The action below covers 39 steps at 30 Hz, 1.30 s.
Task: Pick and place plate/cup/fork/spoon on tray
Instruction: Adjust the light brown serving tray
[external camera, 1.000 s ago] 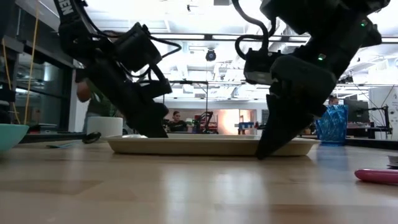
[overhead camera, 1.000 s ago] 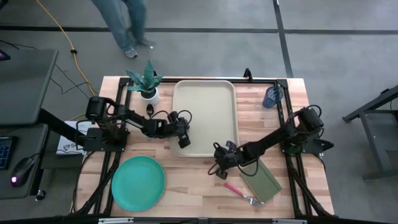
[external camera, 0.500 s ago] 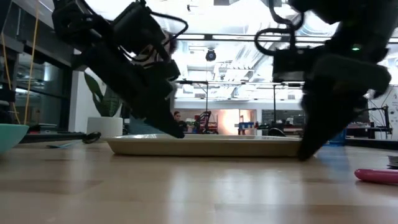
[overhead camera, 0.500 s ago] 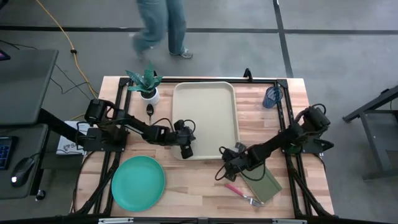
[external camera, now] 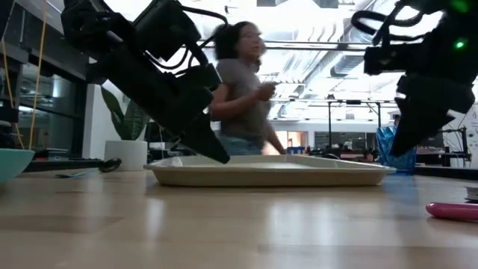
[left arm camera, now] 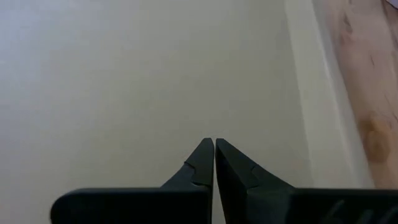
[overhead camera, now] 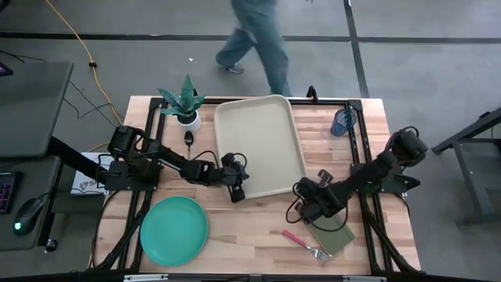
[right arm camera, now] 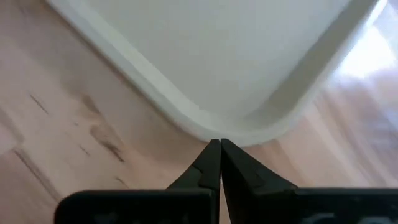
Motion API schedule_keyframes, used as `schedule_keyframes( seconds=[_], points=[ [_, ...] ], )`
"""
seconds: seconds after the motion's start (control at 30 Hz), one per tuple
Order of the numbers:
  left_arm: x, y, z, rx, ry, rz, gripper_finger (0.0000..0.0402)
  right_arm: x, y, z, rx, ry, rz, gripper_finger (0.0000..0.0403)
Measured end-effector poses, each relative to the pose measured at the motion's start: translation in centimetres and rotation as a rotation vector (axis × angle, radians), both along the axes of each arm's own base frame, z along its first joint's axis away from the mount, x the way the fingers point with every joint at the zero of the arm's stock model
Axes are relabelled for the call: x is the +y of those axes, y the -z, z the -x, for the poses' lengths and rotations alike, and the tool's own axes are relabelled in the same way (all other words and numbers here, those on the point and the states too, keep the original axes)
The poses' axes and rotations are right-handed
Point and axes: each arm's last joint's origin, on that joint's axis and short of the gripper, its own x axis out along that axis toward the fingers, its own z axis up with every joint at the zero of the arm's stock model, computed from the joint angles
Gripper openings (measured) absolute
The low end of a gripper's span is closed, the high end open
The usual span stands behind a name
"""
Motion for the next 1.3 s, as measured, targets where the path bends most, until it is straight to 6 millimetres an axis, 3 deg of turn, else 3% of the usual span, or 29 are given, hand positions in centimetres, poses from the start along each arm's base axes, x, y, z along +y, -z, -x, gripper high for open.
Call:
schedule_keyframes(
  seconds=[0.23, 0.37, 0.5, 0.63, 0.93, 1.3],
  points=[
    [-0.1, -0.7, -0.2, -0.016, 0.079, -0.042, 0.0000, 0.8, -0.7, 0.6, -0.038, -0.026, -0.020, 0.0000],
    [0.3, -3.0, 0.6, 0.001, 0.037, -0.197, 0.0000, 1.1, -0.6, 0.0, -0.107, -0.055, 0.010, 0.0000],
    [1.5, -5.5, 1.7, 0.011, -0.038, -0.287, 0.0000, 0.5, 0.7, -0.9, -0.210, -0.112, 0.021, 0.0000],
    [2.9, -6.4, 2.6, 0.028, -0.056, -0.265, 0.0000, -1.2, 2.5, -1.7, -0.335, -0.131, -0.022, 0.0000],
    [5.4, -3.4, 3.5, 0.107, -0.116, -0.261, 0.0000, -4.5, 3.1, -2.9, -0.752, -0.176, -0.085, 0.0000],
    [7.9, 0.0, 3.2, 0.178, -0.189, -0.254, 0.0000, -3.8, 3.9, -7.0, -0.679, -0.300, -0.109, 0.0000]
  ],
)
